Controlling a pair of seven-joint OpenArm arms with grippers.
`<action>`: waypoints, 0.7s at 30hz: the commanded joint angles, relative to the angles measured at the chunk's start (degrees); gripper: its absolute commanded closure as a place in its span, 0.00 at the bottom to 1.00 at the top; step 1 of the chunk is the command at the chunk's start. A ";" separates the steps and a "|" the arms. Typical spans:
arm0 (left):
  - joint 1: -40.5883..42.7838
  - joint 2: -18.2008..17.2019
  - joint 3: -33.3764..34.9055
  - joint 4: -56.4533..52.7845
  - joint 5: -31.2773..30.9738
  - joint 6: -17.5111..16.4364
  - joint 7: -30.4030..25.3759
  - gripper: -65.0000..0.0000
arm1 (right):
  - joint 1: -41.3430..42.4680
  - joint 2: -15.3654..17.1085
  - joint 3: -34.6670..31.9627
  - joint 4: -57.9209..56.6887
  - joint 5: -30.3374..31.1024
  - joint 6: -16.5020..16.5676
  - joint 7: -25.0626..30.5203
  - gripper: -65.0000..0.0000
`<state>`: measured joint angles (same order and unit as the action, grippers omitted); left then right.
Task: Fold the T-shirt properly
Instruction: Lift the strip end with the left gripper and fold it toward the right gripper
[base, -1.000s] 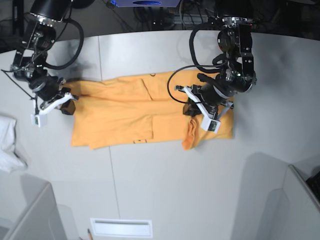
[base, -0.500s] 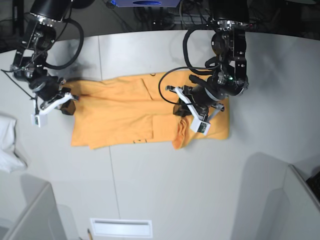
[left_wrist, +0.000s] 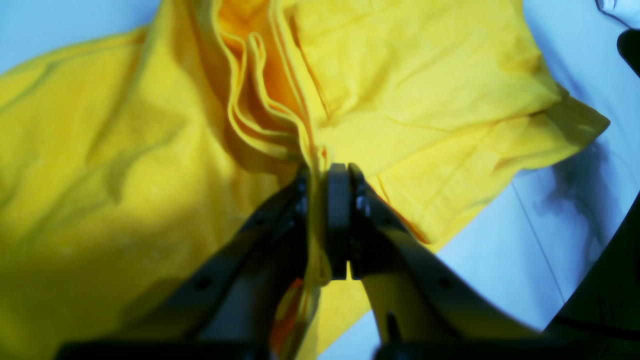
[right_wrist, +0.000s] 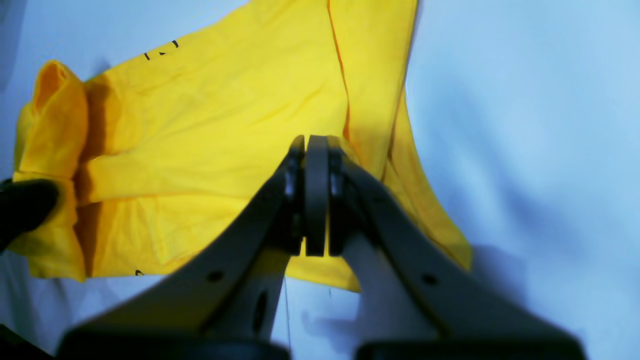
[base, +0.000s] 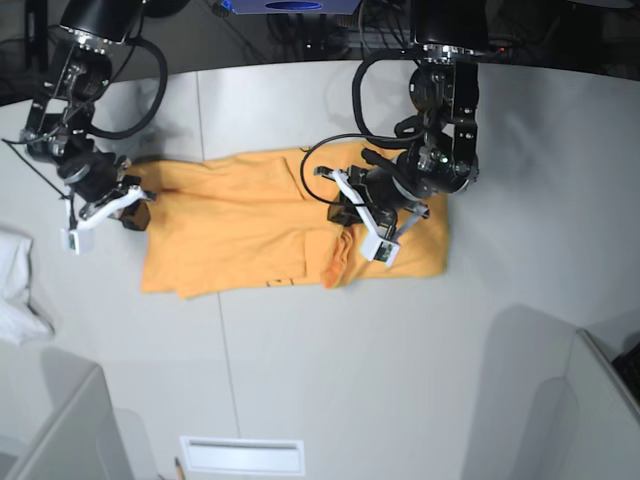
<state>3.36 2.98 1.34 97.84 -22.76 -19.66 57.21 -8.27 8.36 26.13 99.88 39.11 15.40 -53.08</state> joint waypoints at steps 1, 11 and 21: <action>-0.94 0.23 0.19 1.01 -1.19 -0.34 -1.17 1.00 | 0.67 1.00 1.17 0.92 0.84 -0.06 1.26 1.00; -1.20 0.31 0.19 1.19 -1.19 -0.34 -1.34 1.00 | 0.67 1.00 1.17 0.92 0.84 -0.06 1.26 1.00; -2.08 1.28 0.37 0.75 -1.28 -0.34 -1.17 1.00 | 0.67 1.00 1.25 0.92 0.84 -0.06 1.26 1.00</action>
<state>2.04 3.99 1.61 97.73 -22.81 -19.66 57.19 -8.29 8.60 27.11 99.88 39.00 15.40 -53.08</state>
